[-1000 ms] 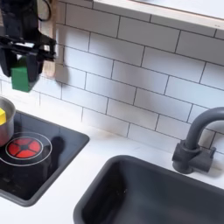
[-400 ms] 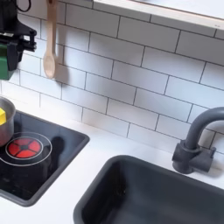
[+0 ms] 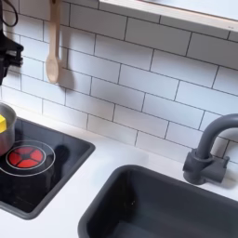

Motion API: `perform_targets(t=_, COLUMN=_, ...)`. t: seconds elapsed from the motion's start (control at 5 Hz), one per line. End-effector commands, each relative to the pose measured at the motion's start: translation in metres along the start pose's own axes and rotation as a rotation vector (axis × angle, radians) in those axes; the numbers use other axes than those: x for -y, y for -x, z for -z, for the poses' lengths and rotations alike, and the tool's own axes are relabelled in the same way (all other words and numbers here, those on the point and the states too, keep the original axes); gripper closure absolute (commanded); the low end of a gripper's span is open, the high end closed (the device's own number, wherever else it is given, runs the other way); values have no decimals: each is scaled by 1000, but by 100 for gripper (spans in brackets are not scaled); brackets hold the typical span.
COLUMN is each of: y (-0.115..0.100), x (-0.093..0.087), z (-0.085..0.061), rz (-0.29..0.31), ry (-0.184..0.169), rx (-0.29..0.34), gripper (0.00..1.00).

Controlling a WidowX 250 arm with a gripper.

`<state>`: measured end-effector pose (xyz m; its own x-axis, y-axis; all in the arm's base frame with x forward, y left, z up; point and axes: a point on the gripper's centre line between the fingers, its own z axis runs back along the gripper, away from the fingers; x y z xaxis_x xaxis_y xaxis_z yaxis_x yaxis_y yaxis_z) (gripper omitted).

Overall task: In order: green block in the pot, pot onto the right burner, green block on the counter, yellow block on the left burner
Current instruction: 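Put the green block in the pot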

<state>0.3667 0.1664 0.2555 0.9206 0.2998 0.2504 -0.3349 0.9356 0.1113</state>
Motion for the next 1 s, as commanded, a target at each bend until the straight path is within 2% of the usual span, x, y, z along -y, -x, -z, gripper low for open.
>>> perform_targets(t=0.0, y=12, x=-8, z=25, rz=-10, ry=-19, rx=-55, gripper=100)
perform_targets(t=0.2, y=13, x=-10, z=25, rz=-1, ry=-32, rx=-41, gripper=100)
perform_targets(t=0.8, y=20, x=-27, z=27, rz=-48, ry=-40, rx=-68, gripper=100)
